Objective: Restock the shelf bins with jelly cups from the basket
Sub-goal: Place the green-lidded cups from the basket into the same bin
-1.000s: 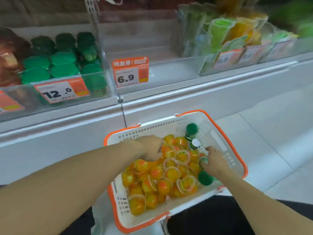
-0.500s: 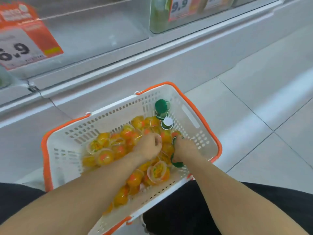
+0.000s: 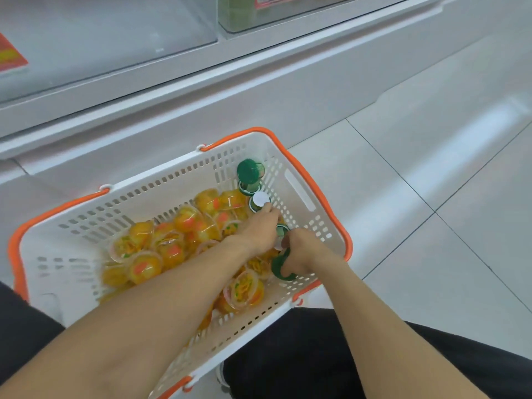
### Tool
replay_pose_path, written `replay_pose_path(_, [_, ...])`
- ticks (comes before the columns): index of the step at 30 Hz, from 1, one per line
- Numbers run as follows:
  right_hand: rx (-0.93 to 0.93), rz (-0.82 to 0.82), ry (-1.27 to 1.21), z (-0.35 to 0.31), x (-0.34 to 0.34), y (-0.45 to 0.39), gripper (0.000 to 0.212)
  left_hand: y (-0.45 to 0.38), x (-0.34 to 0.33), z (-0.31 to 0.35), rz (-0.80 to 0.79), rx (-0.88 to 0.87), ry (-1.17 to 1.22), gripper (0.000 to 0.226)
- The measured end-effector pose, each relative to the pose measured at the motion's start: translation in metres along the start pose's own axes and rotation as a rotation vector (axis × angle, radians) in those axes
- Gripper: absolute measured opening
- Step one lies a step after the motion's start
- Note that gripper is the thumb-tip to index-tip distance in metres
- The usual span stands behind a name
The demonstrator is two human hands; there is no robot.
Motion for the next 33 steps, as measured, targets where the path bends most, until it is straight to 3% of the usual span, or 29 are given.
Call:
replay_pose_path(3, [0.003,-0.016,-0.029,0.008,0.039,0.013,0.054,-0.003,-0.014,0.003,-0.030,-0.075,-0.201,0.045])
replay_pose_path(6, [0.035,0.027,-0.108,0.009,0.073,0.029,0.055,-0.004,-0.023,0.005,-0.064,-0.016,-0.276,0.058])
replay_pose_path(13, [0.054,0.153,-0.416,0.014,0.102,0.041,0.030,0.000,-0.016,-0.001,0.123,0.030,-0.119,0.037])
replay_pose_path(18, [-0.006,0.274,-0.516,0.019,0.112,0.047,0.030,0.011,-0.011,-0.001,0.142,0.011,-0.005,0.048])
replay_pose_path(24, [-0.094,0.478,-0.654,0.031,0.126,0.057,0.022,0.022,0.014,-0.006,0.030,0.051,0.312,0.070])
replay_pose_path(27, [-0.103,0.523,-0.867,0.012,0.128,0.056,0.023,0.035,0.044,-0.021,-0.196,0.162,0.564,0.043])
replay_pose_path(30, [-0.047,0.474,-1.222,-0.024,0.124,0.049,0.029,0.061,0.069,-0.042,-0.495,0.220,1.059,0.042])
replay_pose_path(33, [0.061,0.289,-1.392,-0.065,0.118,0.037,0.040,0.089,0.095,-0.066,-0.577,0.144,1.482,0.047])
Point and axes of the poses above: each hand's wrist, its own y-axis away from the middle knuckle, its own x-axis out of the back of the hand, z = x × y, the point moved 4 cm from there along -y, towards the middle knuckle, and after that the axes turned 15 degrees about x, right-handed, at the moved point
